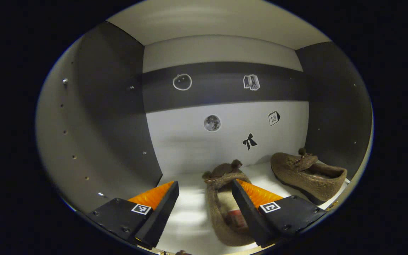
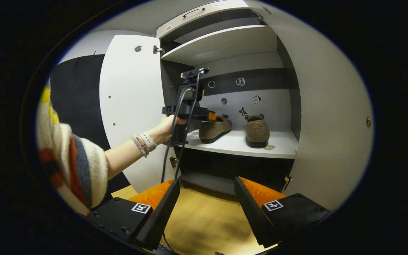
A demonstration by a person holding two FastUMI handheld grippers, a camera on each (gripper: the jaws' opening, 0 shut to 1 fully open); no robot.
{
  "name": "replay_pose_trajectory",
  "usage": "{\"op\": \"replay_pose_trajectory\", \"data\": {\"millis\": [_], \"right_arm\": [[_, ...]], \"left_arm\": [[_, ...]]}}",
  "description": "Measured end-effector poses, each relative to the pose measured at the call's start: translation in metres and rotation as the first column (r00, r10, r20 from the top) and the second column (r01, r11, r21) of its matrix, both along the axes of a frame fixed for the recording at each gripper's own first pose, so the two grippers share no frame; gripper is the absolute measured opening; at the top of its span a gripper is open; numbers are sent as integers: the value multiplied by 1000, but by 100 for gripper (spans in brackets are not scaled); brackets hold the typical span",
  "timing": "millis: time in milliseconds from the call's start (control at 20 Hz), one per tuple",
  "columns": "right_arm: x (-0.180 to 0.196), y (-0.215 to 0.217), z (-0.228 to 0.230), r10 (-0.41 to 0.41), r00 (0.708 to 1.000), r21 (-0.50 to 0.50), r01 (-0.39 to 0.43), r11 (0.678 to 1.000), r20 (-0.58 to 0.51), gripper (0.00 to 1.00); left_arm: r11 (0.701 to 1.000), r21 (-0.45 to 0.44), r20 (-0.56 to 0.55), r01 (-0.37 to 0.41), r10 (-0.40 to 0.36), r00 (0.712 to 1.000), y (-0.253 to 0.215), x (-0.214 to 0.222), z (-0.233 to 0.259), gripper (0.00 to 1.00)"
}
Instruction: Grab one shoe with the right hand and put it into the shoe cabinet, grab the other shoe with the left hand and put it into the shoe cabinet; then close the right door with the right hand and the left door with the left hand.
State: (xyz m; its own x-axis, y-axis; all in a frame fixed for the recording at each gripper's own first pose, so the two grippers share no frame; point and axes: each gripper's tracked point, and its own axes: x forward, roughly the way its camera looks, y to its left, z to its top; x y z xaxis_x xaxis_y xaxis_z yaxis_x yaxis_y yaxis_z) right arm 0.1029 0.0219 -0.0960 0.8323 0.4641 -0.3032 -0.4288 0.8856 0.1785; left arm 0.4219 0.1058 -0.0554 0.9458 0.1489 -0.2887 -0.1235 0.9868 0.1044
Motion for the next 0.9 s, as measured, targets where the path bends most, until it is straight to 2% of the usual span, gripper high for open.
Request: {"op": "replay_pose_trajectory", "data": {"millis": [200, 350, 450, 500, 650, 700, 900], "right_arm": [[-10, 11, 18, -36, 998, -15, 36, 999, 47, 99], [-22, 15, 35, -68, 993, -52, 74, 996, 96, 99], [-30, 9, 51, -101, 986, -75, 111, 991, 130, 99], [-35, 4, 61, -121, 981, -80, 134, 988, 150, 99], [-52, -18, 103, -193, 955, -63, 212, 975, 227, 98], [-57, -32, 114, -228, 943, -52, 247, 968, 241, 98], [-84, -118, 134, -412, 871, -41, 437, 898, 266, 98]], "left_arm": [[996, -2, 86, 85, -85, 993, -19, -52, 31, 95], [980, -64, 186, 186, -172, 967, -44, -103, 64, 99], [969, -92, 210, 231, -208, 955, -53, -141, 77, 96], [964, -95, 217, 249, -224, 950, -57, -160, 84, 99], [950, -80, 239, 301, -275, 931, -69, -223, 98, 99], [941, -79, 239, 328, -301, 923, -75, -244, 100, 95], [922, -90, 254, 377, -345, 904, -93, -312, 110, 96]]}}
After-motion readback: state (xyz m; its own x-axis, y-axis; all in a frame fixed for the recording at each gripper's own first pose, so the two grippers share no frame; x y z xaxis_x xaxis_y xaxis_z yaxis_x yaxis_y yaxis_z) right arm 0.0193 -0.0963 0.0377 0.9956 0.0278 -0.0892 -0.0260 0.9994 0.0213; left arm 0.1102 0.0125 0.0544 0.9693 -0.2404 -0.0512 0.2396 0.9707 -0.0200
